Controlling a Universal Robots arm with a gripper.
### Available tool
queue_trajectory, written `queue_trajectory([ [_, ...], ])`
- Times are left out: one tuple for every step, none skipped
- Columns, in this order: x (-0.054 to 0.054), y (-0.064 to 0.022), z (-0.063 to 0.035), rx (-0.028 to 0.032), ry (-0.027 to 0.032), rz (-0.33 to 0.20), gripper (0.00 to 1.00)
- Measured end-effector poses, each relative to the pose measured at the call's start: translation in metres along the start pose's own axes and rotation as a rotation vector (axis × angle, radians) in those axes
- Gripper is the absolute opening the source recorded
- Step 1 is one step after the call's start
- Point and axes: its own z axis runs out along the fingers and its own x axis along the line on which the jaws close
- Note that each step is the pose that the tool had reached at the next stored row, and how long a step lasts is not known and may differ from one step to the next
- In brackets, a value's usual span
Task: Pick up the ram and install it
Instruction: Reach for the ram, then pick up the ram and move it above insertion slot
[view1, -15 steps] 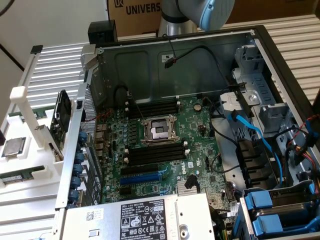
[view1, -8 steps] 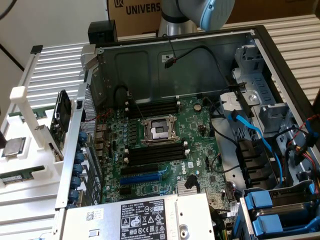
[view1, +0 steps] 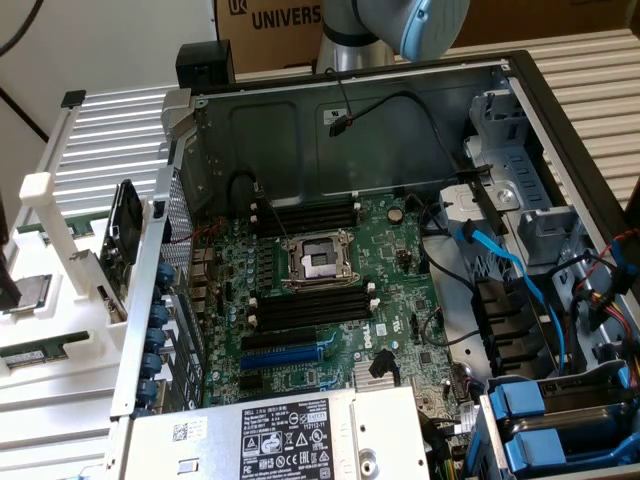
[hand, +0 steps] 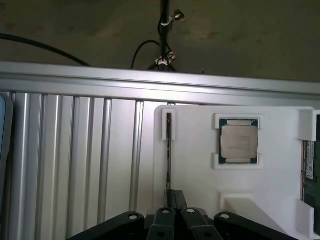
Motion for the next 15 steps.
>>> queue_trajectory([
  [0.0002, 0.0, 0.0008, 0.0007, -0.0005, 0.0, 0.11],
  [0.0004, 0.0, 0.0018, 0.0017, -0.0011, 0.0, 0.11],
  [0.0008, 0.0001, 0.0034, 0.0028, -0.002, -0.001, 0.11],
  [0.0009, 0.0001, 0.0041, 0.0031, -0.0023, -0.001, 0.11],
  [0.001, 0.0001, 0.0048, 0.0035, -0.0027, -0.001, 0.11],
  [0.0011, 0.0001, 0.0055, 0.0038, -0.0029, -0.001, 0.11],
  [0.0013, 0.0001, 0.0078, 0.0045, -0.0041, -0.001, 0.11],
  [0.0014, 0.0001, 0.0081, 0.0045, -0.0043, -0.002, 0.11],
  [0.0014, 0.0001, 0.0081, 0.0044, -0.0043, -0.002, 0.11],
  [0.0014, 0.0001, 0.0081, 0.0043, -0.0042, -0.002, 0.11],
  [0.0014, 0.0001, 0.0081, 0.0043, -0.0043, -0.002, 0.11],
  [0.0014, 0.0001, 0.0082, 0.0045, -0.0043, -0.002, 0.11],
  [0.0014, 0.0001, 0.0081, 0.0044, -0.0043, -0.002, 0.11],
  [0.0014, 0.0001, 0.0082, 0.0045, -0.0043, -0.002, 0.11],
  [0.0014, 0.0001, 0.0081, 0.0044, -0.0043, -0.002, 0.11],
])
